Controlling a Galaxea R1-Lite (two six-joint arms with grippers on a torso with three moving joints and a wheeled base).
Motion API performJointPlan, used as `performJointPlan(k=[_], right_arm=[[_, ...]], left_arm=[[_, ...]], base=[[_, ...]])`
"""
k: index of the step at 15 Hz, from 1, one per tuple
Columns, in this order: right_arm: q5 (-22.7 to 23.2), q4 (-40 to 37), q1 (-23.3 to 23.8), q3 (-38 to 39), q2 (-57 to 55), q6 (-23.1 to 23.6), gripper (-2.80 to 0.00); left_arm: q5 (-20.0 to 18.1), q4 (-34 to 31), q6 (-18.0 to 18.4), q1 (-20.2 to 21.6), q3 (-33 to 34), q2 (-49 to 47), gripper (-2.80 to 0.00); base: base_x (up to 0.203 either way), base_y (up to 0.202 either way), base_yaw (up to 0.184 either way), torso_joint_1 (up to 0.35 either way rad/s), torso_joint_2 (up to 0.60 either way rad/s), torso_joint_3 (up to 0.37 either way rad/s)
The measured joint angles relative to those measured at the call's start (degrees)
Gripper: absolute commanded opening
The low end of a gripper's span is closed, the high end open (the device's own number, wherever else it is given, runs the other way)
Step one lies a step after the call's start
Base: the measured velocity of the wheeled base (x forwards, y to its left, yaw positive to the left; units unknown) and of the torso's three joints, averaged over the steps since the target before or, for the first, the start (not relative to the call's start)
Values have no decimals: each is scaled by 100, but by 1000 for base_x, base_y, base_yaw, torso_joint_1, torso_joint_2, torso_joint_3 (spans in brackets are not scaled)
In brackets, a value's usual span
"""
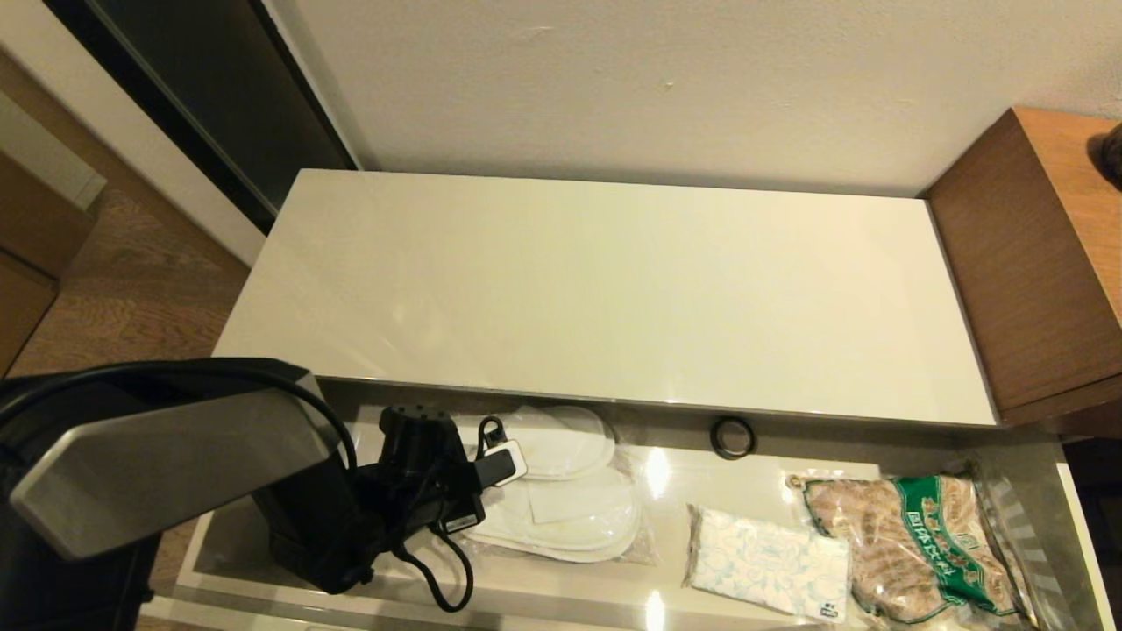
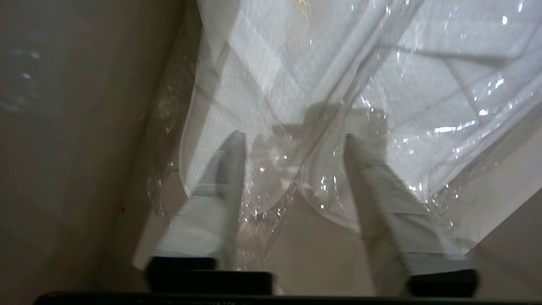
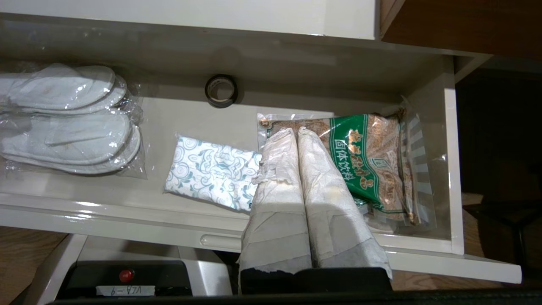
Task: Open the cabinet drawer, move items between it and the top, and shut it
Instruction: Take out the disposable slippers from the drawer
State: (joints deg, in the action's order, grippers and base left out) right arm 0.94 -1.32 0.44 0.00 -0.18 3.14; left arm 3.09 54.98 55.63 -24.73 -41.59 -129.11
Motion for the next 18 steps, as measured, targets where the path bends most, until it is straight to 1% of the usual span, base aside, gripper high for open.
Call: performJointPlan(k=[5,7,10,11,13,15,16,17,18], right_arm=[[-1,2,0,0,0,-4,-280],[0,0,5,0,0,-1,-280],[2,0,0,0,0,-1,-280],[0,0,2,0,0,-1,-280],[0,0,0,0,-2,-1,-280],[2,1,0,0,-2,-4,-280],[0,0,0,0,-2,-1,-280],[0,-1,0,0,-2,-1,-280],[0,0,0,0,-2,-2,-280]], left_arm=[[114,25,-91,-224,31,112,0],[248,23,-201,-426,138,152,0],[526,121,-227,-637,283,122,0],[682,251,-229,-666,295,29,0],[969,714,-221,-701,265,-275,0],[1333,1392,-180,-716,160,-758,0],[1570,1776,-140,-731,62,-991,0],[1895,2146,-94,-760,-40,-1189,0],[2172,2333,-72,-793,-88,-1309,0]], base=[[0,0,0,0,0,0],[0,0,0,0,0,0],[0,0,0,0,0,0],[0,0,0,0,0,0],[0,0,0,0,0,0],[0,0,0,0,0,0],[0,0,0,0,0,0],[0,0,0,0,0,0],[0,0,0,0,0,0]])
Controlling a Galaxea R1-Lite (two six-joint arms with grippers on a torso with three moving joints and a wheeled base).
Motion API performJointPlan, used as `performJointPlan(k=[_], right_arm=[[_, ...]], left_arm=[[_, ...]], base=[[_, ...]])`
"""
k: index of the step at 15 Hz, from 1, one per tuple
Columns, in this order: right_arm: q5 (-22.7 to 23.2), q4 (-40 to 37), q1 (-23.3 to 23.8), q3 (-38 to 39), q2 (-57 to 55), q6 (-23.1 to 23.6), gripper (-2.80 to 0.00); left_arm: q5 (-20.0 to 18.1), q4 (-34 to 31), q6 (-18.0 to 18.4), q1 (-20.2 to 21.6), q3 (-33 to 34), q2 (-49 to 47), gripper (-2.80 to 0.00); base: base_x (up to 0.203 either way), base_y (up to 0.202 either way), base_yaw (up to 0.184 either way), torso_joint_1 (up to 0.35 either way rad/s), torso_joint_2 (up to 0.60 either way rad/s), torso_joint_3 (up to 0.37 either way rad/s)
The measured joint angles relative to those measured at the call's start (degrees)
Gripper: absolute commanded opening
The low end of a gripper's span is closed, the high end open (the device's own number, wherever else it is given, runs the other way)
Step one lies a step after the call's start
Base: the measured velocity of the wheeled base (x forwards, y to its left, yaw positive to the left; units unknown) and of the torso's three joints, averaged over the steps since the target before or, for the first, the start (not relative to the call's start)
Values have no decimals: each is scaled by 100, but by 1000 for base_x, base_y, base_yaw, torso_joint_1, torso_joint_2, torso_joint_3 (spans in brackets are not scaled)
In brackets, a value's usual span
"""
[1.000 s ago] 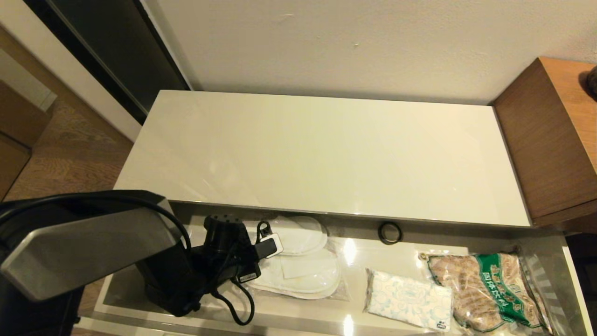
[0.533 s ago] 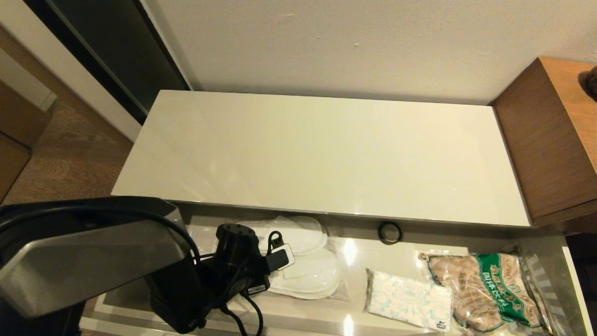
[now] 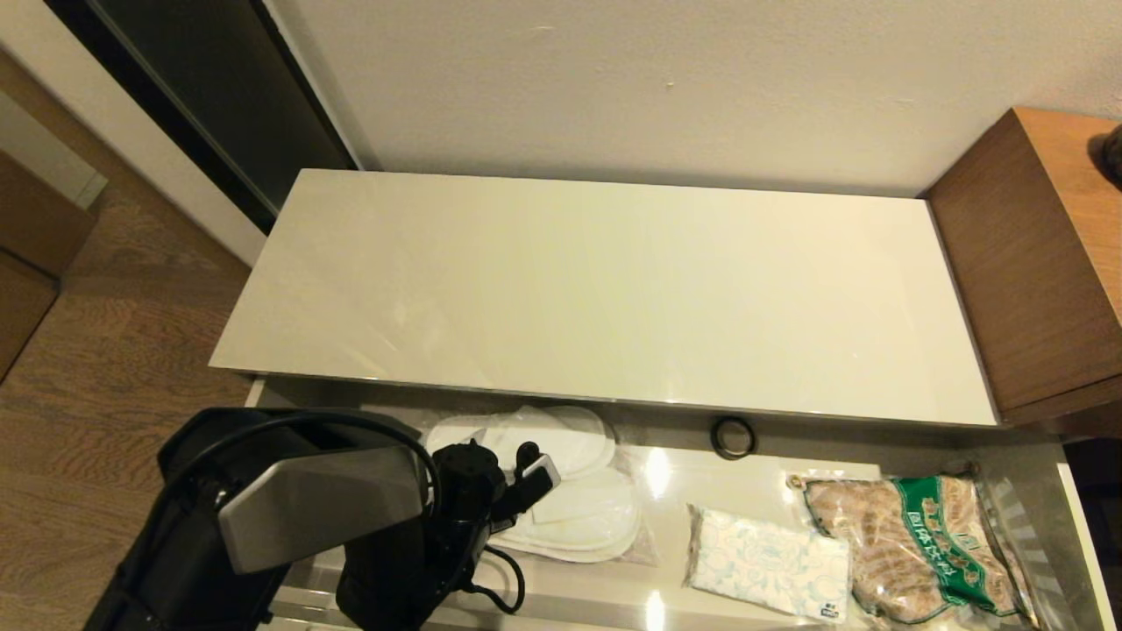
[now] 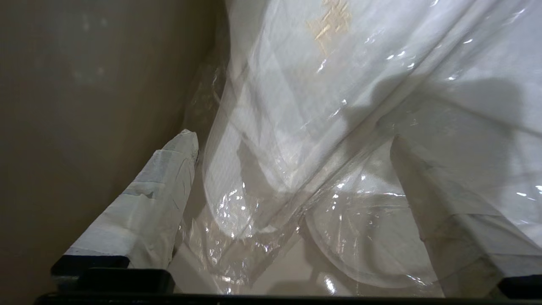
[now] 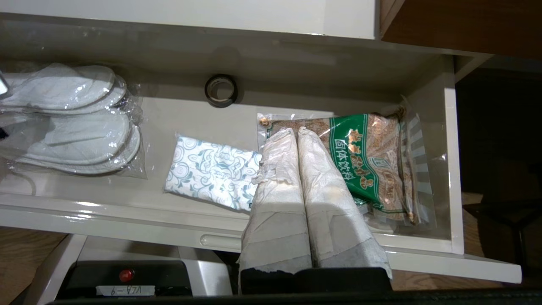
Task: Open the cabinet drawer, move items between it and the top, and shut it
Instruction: Take out the disposable slippers from the drawer
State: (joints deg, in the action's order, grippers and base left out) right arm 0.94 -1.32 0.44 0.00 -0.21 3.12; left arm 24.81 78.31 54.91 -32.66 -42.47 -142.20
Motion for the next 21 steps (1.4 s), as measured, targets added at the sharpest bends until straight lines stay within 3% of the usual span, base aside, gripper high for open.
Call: performJointPlan(k=[4,9,16,21], right_arm=[[-1,0,2,0,0,1,-280],[0,0,0,0,0,0,-280],[0,0,0,0,0,-2,-280],[2,0,0,0,0,-2,-280]], left_arm=[[520,416,118,-96,-58,-236,0],[547,886,352,-110,97,-468,0],[11,874,353,-72,-185,-653,0],[-380,244,372,80,-617,-625,0]], base=[[0,0,0,0,0,0],[0,0,0,0,0,0],[0,0,0,0,0,0],[0,0,0,0,0,0]])
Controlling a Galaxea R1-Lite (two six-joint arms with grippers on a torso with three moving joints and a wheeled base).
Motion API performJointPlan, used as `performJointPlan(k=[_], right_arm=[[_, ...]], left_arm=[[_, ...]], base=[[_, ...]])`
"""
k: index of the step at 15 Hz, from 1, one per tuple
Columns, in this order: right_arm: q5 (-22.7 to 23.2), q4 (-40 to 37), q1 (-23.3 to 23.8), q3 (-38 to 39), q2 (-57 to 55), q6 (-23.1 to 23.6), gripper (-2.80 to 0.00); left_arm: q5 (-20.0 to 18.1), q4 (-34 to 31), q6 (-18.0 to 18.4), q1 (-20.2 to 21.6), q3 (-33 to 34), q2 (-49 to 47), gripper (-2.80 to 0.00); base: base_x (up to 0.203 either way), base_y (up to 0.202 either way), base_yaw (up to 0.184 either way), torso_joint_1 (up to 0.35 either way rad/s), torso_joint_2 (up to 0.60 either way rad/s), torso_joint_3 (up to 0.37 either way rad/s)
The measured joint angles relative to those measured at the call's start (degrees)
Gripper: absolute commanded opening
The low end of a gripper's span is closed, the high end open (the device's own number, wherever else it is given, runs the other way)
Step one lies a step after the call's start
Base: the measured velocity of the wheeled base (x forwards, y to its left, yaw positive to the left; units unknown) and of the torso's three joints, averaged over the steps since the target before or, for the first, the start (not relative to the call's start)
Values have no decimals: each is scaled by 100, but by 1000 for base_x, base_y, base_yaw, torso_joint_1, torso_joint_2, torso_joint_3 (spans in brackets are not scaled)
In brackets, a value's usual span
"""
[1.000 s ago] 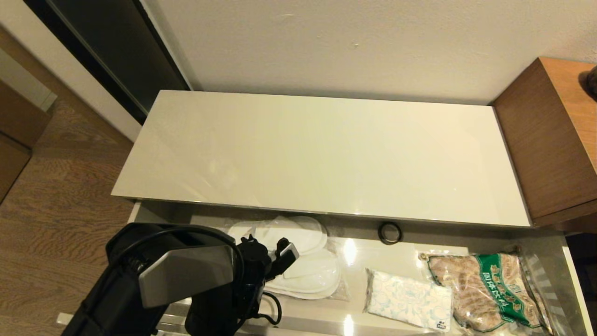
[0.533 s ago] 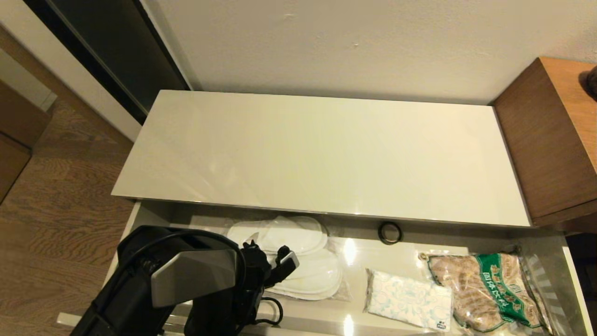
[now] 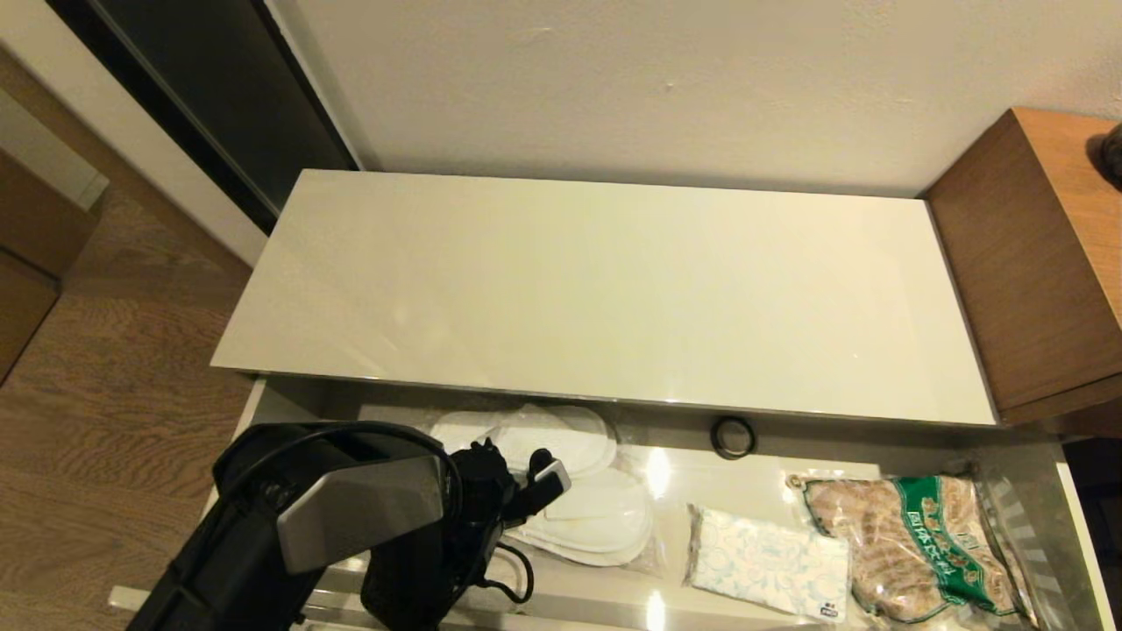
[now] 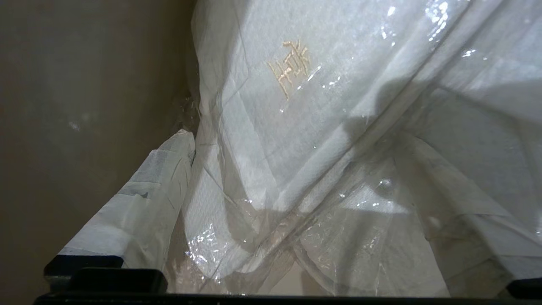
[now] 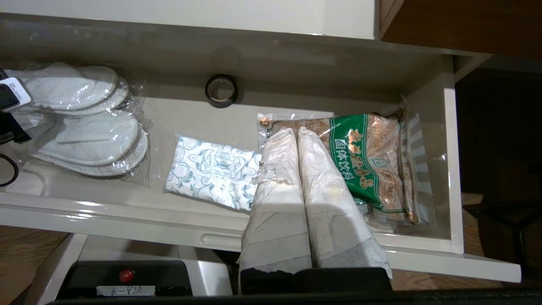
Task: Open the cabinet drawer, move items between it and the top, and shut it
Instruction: Take out the disposable slippers from the drawer
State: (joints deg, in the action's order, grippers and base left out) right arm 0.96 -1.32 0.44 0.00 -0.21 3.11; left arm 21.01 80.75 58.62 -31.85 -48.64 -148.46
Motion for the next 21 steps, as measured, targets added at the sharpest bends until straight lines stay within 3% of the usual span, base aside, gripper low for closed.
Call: performJointPlan(k=[2,3,13,21], right_arm=[[0,0,0,0,0,2,-280],[-2,0,0,0,0,2,-280],[-2,0,0,0,0,2,-280],[-2,0,0,0,0,2,-280]], left_arm=[[-29,-149,-1,30,-23,31,0],[-89,-212,0,35,-17,52,-280],[-81,-166,-39,35,185,195,-280],[-61,-193,-498,-254,1280,1313,-280]], base=[[0,0,0,0,0,0],[0,0,0,0,0,0],[0,0,0,0,0,0],[0,0,0,0,0,0]])
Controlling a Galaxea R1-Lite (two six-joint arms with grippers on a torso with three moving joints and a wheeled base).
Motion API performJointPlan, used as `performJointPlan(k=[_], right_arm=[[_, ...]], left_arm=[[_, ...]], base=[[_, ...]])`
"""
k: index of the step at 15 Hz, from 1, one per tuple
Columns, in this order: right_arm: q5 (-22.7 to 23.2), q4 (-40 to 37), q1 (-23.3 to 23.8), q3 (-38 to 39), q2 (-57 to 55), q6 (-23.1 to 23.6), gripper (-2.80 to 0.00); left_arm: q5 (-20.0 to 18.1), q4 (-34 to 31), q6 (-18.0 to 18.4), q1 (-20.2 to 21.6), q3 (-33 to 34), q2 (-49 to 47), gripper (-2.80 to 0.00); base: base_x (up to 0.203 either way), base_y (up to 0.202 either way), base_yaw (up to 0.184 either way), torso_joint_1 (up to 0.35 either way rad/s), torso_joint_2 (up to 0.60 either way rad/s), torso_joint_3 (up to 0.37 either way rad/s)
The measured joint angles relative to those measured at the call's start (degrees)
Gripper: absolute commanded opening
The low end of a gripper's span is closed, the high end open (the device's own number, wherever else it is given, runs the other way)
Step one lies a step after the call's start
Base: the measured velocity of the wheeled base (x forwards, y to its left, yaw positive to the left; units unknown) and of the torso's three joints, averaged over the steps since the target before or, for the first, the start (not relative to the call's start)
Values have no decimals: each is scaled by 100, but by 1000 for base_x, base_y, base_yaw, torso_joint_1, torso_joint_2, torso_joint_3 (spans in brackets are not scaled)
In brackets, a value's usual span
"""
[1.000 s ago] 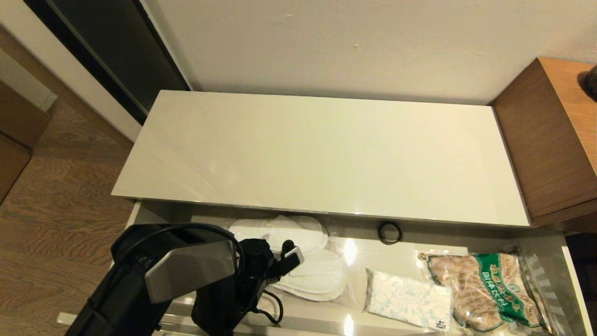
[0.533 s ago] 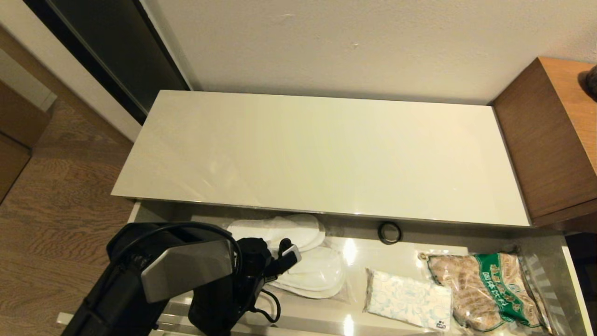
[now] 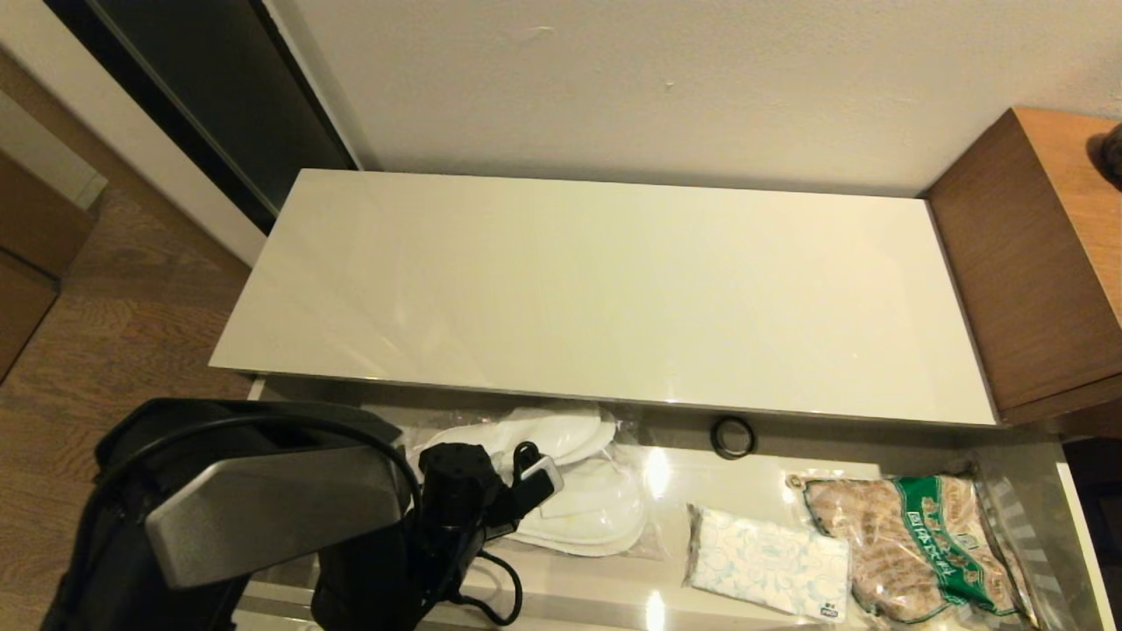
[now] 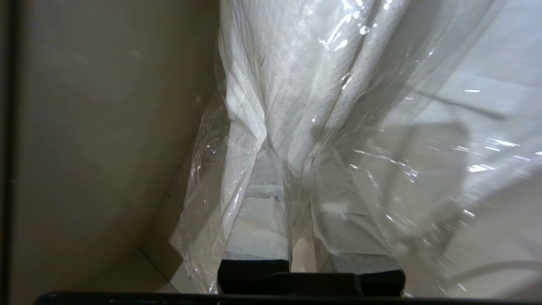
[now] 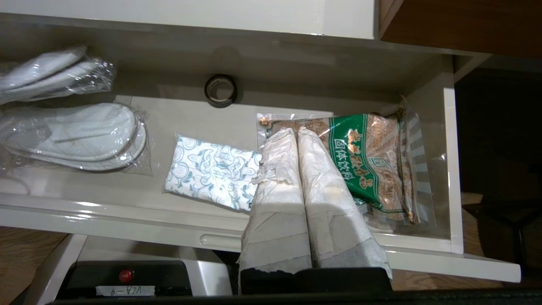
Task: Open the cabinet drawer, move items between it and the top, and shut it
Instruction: Take out the disposable slippers from the drawer
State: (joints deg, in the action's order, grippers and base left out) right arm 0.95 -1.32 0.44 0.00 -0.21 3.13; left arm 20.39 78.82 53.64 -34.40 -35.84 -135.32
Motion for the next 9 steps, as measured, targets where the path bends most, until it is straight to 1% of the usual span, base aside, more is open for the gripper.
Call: performJointPlan(k=[2,5,9], right_arm=[[-1,0,0,0,0,0,-280],[-1,1,0,0,0,0,-280],[-1,0,0,0,-1,-2,-280]], left_arm=[[2,-22,-120,-179,425,381,-280],[-69,-49,-182,-495,1128,924,-280],[-188,-99,-182,-1047,1617,1434,-280]], base=[[0,0,0,0,0,0],[0,0,0,0,0,0],[0,0,0,0,0,0]])
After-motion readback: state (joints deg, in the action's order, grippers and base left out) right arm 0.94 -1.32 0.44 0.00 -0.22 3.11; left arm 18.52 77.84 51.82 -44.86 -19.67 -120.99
